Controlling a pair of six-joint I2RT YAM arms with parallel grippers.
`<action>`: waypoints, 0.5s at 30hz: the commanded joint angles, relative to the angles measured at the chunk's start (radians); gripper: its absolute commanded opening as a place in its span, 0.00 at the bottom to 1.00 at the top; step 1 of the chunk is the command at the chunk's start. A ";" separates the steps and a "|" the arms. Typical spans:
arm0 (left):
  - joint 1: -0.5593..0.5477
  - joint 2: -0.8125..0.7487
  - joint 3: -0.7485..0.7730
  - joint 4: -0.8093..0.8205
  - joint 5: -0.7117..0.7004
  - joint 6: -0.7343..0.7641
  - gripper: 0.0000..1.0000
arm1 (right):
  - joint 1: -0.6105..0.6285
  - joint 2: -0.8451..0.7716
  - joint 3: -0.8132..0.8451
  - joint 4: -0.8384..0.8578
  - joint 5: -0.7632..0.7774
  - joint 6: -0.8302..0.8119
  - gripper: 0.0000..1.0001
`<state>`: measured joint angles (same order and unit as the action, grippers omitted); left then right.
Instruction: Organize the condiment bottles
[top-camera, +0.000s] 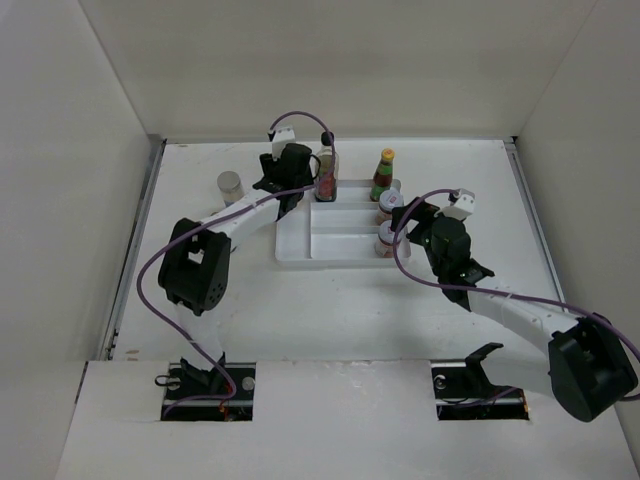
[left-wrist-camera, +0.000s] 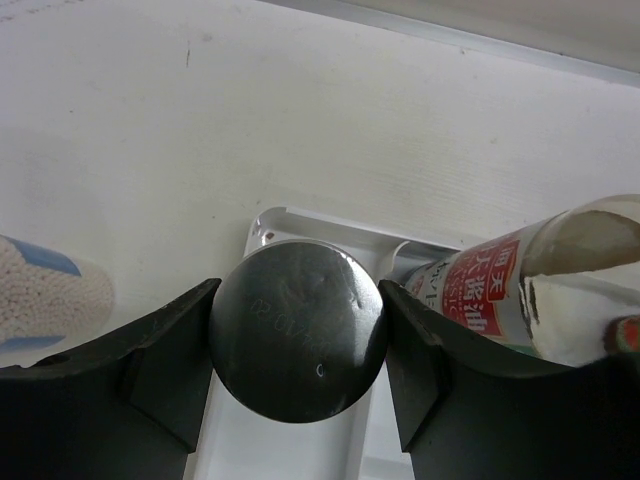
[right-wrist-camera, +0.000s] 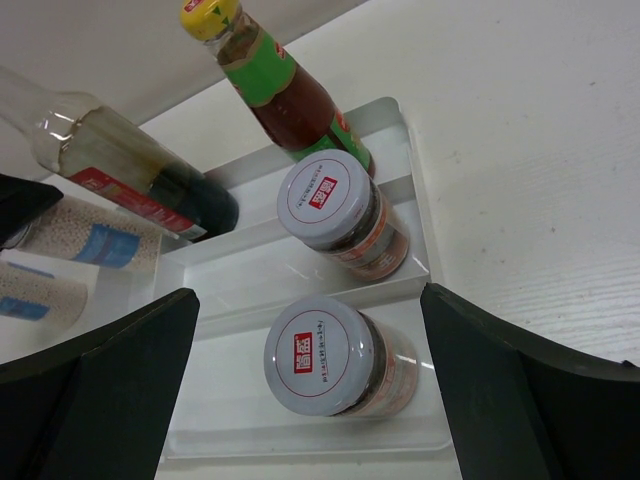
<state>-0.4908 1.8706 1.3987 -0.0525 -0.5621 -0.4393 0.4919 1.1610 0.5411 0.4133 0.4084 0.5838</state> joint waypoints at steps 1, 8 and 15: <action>0.007 -0.008 0.057 0.132 -0.021 0.017 0.52 | 0.000 0.008 0.006 0.061 0.001 0.002 1.00; 0.004 -0.082 0.019 0.122 -0.030 0.019 0.78 | 0.000 0.012 0.008 0.061 -0.002 0.002 1.00; 0.002 -0.286 -0.124 0.094 -0.051 0.019 0.82 | 0.000 0.002 0.003 0.061 -0.002 -0.001 1.00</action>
<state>-0.4881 1.7271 1.3163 0.0120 -0.5812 -0.4259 0.4919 1.1732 0.5411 0.4133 0.4084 0.5835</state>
